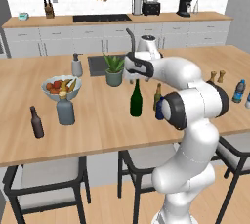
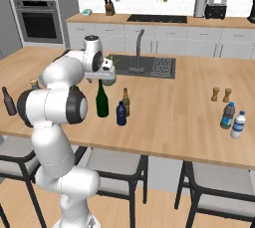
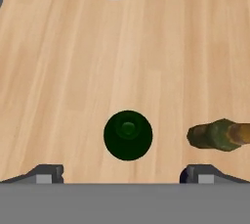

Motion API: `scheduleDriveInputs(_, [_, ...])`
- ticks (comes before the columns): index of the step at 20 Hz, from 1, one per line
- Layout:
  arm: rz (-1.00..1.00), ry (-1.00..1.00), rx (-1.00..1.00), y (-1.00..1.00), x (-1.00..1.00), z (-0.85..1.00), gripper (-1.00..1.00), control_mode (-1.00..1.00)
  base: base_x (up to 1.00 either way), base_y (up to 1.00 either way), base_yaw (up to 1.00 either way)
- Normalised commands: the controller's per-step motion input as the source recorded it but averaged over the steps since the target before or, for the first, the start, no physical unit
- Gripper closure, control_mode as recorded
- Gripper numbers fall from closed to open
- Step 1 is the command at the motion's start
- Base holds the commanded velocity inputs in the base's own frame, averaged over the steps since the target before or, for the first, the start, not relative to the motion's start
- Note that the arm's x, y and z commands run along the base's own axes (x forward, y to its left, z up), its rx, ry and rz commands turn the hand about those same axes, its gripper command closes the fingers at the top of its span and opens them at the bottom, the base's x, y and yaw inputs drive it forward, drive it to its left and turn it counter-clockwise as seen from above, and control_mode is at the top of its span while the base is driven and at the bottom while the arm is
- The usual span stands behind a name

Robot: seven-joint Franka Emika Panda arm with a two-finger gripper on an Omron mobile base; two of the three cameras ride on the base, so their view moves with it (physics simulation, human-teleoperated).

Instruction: Move the plastic bottles in the middle to the plastics group, and the glass bottles in the middle to the glass group.

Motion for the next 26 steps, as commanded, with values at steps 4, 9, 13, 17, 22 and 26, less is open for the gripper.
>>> scheduleDriveInputs(4, [0.0,-0.07,0.0,0.0,0.0,-0.1,-1.0,-1.0,0.0,0.0,0.0])
scheduleDriveInputs(9, [0.0,-0.11,0.0,0.0,0.0,-0.29,-1.0,-1.0,0.0,0.0,0.0])
scheduleDriveInputs(13, [0.0,-0.08,0.0,0.0,0.0,-0.15,-1.0,-1.0,0.0,0.0,0.0])
scheduleDriveInputs(17, [0.0,-0.02,0.0,0.0,0.0,0.0,-1.0,-1.0,0.0,0.0,0.0])
scheduleDriveInputs(22, [0.0,0.0,0.0,0.0,0.08,-0.02,-1.0,-1.0,0.0,0.0,0.0])
scheduleDriveInputs(26, [0.0,0.0,0.0,0.0,0.19,0.0,-1.0,-1.0,0.0,0.0,0.0])
